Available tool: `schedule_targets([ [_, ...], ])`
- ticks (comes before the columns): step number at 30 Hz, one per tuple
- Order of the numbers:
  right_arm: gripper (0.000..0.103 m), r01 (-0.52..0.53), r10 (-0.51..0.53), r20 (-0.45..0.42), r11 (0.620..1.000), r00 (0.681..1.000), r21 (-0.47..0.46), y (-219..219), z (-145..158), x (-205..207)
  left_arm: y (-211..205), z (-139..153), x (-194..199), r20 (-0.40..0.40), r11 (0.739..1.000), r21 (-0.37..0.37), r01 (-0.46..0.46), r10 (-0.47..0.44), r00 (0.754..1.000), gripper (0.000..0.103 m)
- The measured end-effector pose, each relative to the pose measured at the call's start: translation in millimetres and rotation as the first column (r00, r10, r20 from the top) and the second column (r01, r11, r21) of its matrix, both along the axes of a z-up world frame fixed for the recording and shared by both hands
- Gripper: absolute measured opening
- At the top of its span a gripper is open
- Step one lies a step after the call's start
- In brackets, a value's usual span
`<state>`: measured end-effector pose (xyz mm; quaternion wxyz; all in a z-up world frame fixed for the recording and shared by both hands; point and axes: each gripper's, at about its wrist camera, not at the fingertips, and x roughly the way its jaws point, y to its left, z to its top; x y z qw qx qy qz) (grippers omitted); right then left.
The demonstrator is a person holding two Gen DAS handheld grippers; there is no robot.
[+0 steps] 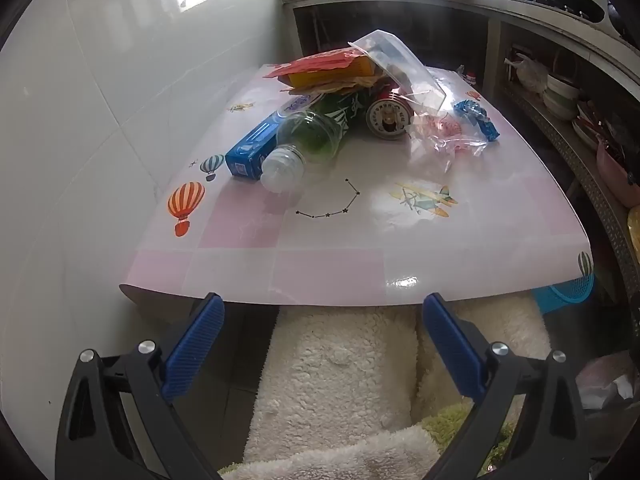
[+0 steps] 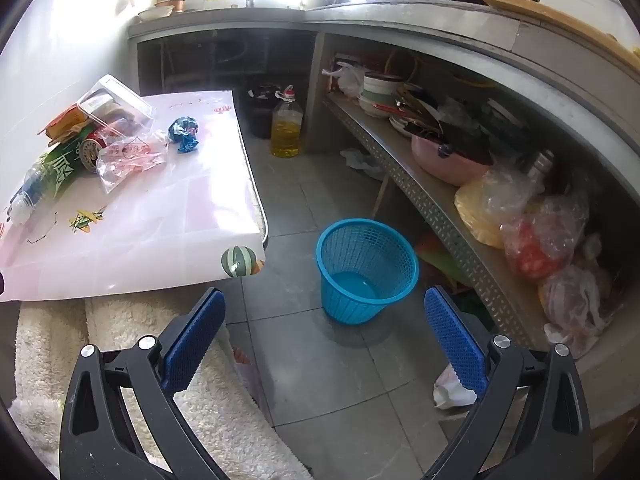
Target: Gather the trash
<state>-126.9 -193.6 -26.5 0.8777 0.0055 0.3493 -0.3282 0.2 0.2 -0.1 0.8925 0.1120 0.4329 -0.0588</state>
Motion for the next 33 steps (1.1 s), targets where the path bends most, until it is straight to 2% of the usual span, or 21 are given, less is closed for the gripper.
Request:
schedule_targets([
  [33,0.095,0.0,0.0,0.013,1.0,1.0,-0.008,1.0,2.8,-1.5,-2.9,-2.3,-6.2,-0.014,1.0,-0.016,0.016,-0.016,1.0,0.097],
])
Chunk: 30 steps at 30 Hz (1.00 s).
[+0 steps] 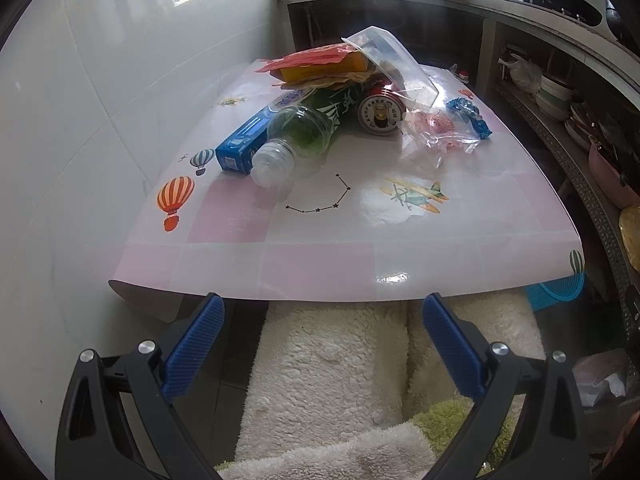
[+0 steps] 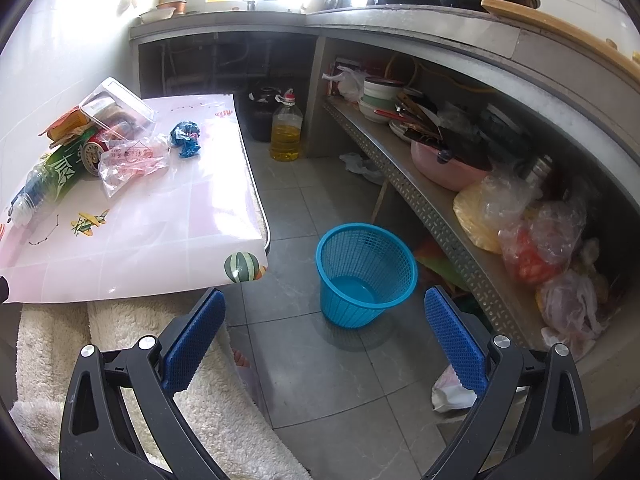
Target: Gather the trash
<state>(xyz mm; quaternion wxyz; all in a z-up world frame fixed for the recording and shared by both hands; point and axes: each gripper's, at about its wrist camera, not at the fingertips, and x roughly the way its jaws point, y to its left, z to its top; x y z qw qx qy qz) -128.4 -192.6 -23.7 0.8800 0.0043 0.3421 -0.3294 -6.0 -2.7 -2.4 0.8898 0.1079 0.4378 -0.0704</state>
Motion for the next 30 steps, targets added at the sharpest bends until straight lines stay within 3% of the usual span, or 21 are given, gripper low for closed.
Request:
schedule_targets([
  [30,0.095,0.0,0.0,0.003,1.0,1.0,-0.004,-2.5,3.8,1.0,1.0,-0.3,1.6,-0.002,1.0,-0.005,0.0,0.0,1.0,0.097],
])
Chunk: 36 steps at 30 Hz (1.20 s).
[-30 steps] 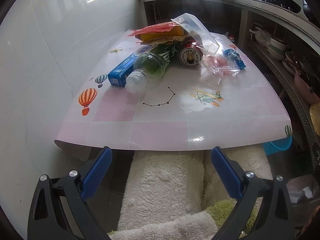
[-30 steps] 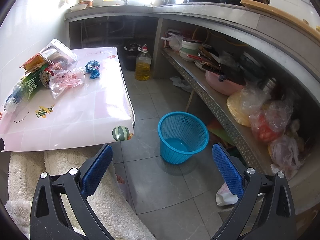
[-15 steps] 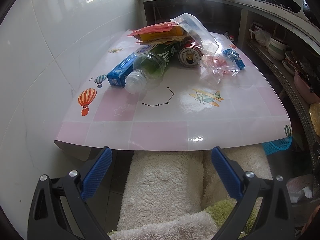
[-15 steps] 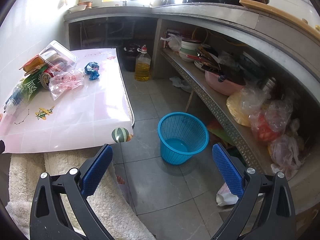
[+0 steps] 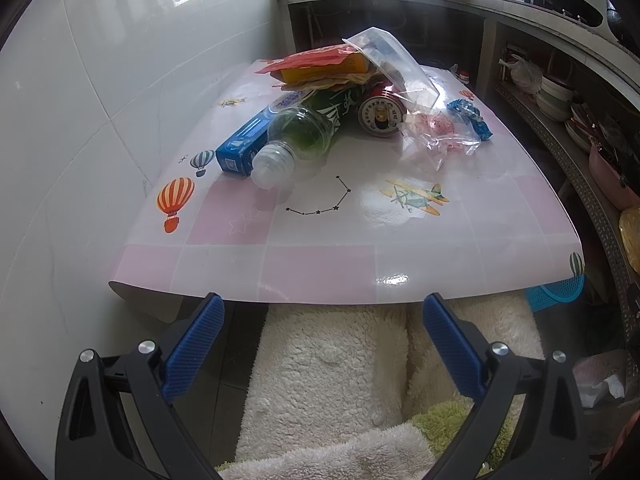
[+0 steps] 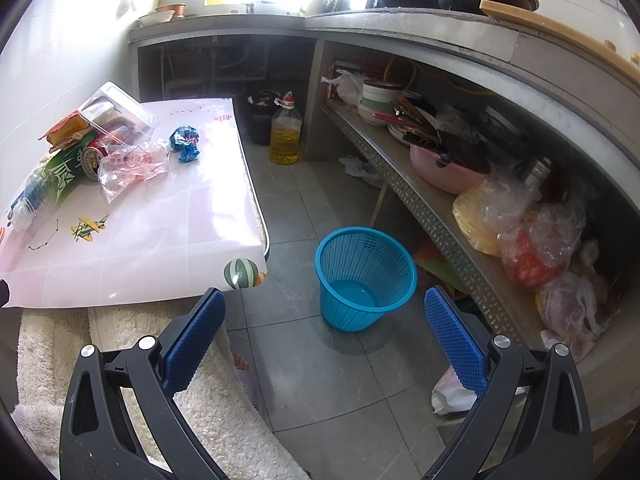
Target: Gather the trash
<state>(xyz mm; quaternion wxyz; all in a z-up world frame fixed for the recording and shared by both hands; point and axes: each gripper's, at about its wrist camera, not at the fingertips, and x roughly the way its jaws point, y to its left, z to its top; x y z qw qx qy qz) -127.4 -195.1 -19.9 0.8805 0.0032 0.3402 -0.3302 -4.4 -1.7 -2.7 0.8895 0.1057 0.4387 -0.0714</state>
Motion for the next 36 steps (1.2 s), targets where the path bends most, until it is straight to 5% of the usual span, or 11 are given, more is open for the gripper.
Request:
schedule_targets([
  [26,0.095,0.003,-0.003,-0.001,1.0,1.0,-0.003,-0.7,0.0,1.6,2.2,0.2,3.2,-0.005,1.0,-0.003,-0.001,0.001,1.0,0.097],
  [36,0.095,-0.007,0.007,0.003,1.0,1.0,-0.025,-11.0,12.4,30.1,0.7,15.7,32.1,0.038,0.999,-0.034,0.018,-0.017,0.999,0.097],
])
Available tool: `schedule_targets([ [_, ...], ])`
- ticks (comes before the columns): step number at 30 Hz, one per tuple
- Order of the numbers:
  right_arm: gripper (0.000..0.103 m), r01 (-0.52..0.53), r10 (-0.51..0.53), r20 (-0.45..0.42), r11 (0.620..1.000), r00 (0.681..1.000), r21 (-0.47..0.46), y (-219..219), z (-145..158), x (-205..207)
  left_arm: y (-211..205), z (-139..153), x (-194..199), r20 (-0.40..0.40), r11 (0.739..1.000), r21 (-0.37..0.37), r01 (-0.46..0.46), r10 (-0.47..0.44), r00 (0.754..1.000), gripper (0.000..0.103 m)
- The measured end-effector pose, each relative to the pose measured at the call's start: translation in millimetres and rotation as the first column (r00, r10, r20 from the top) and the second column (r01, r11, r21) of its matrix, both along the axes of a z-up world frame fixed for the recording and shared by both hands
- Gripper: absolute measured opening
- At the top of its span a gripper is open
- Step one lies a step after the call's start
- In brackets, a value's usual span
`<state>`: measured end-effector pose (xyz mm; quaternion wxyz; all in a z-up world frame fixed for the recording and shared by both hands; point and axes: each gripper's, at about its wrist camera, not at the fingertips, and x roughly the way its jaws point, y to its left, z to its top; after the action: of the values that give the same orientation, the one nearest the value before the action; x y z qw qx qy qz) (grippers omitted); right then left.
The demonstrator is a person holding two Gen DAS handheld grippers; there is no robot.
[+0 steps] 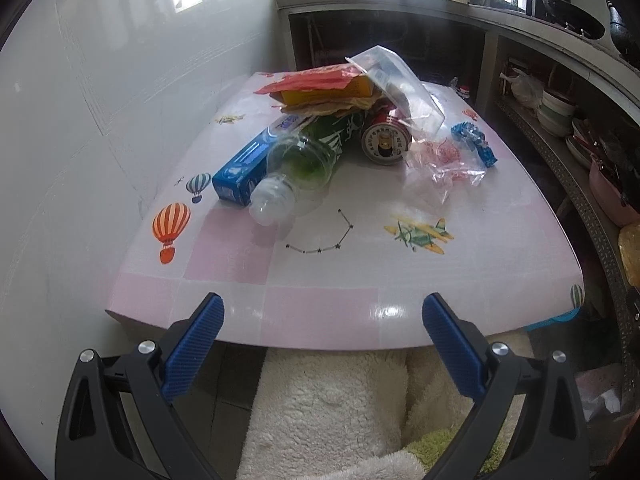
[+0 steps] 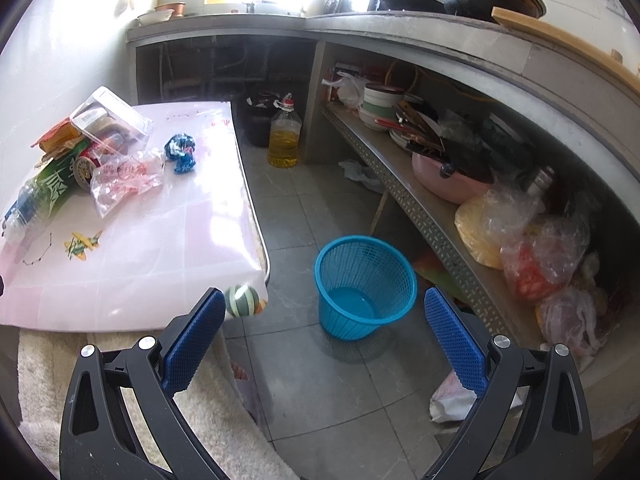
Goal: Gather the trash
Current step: 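Grasp the blue candy wrapper with the right tool while the left tool grasps a clear plastic bag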
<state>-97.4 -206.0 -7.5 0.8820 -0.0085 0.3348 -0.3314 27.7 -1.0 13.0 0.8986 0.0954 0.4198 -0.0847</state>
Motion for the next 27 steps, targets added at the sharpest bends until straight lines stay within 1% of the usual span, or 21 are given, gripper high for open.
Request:
schedule_targets([
  [4,0.095,-0.032,0.032,0.019,0.999,0.999,-0.027,-5.0,12.8,22.8,-6.1,12.3,17.0,0.028,0.999,-0.035,0.006,-0.005,1.0,0.097],
  [7,0.095,-0.065,0.066,0.035,0.997,0.997,-0.034,-9.3,19.3,36.8,-13.4,18.4,32.4,0.04,0.999,-0.046,0.018,-0.016,0.999,0.097],
  [10,0.095,-0.115,0.115,0.06,0.993,0.992,0.005,-18.7,24.6,56.0,-23.2,19.9,47.8,0.045,0.996,-0.061,0.062,-0.059,0.997,0.097],
  [11,0.095,-0.129,0.127,0.071,0.991,0.989,0.02,-21.5,25.2,60.1,-26.7,21.0,50.6,0.06,0.993,-0.078,0.094,-0.09,0.994,0.097],
  [13,0.095,-0.159,0.154,0.099,0.986,0.983,0.046,-28.3,28.1,72.3,-32.9,23.6,54.4,0.092,0.974,-0.129,0.189,-0.178,0.98,0.097],
  [15,0.095,-0.185,0.176,0.115,0.98,0.978,0.072,-35.1,31.0,86.6,-39.8,26.0,57.9,0.125,0.939,-0.192,0.287,-0.267,0.956,0.097],
  [16,0.095,-0.203,0.19,0.126,0.974,0.974,0.098,-39.8,32.0,94.9,-44.3,27.7,59.2,0.153,0.924,-0.209,0.321,-0.294,0.944,0.097],
  [17,0.095,-0.222,0.204,0.134,0.965,0.97,0.138,-44.9,32.4,104.8,-49.9,29.2,59.4,0.183,0.914,-0.208,0.347,-0.313,0.932,0.097],
  [19,0.095,-0.257,0.227,0.146,0.936,0.963,0.239,-55.9,31.1,122.2,-66.1,29.8,62.7,0.209,0.902,-0.17,0.397,-0.36,0.909,0.097],
  [21,0.095,-0.299,0.255,0.162,0.878,0.953,0.373,-70.2,27.7,145.3,-82.7,26.2,68.5,0.211,0.885,-0.131,0.446,-0.415,0.885,0.097],
  [22,0.095,-0.315,0.27,0.162,0.843,0.949,0.436,-78.0,24.2,160.5,-91.9,23.9,70.9,0.217,0.879,-0.103,0.466,-0.437,0.873,0.097],
  [23,0.095,-0.321,0.282,0.153,0.823,0.947,0.469,-80.2,21.7,171.6,-98.8,21.4,72.3,0.225,0.874,-0.077,0.48,-0.454,0.862,0.097],
  [25,0.094,-0.343,0.324,0.133,0.773,0.937,0.533,-84.7,15.4,199.7,-114.7,15.1,74.9,0.249,0.864,-0.002,0.504,-0.488,0.837,0.096],
  [26,0.092,-0.35,0.338,0.128,0.758,0.932,0.55,-84.2,13.7,208.4,-123.6,10.6,75.8,0.263,0.855,0.047,0.516,-0.509,0.82,0.092],
  [27,0.09,-0.361,0.357,0.123,0.743,0.926,0.563,-82.7,12.0,219.9,-132.9,4.7,77.7,0.264,0.843,0.097,0.53,-0.535,0.803,0.09],
])
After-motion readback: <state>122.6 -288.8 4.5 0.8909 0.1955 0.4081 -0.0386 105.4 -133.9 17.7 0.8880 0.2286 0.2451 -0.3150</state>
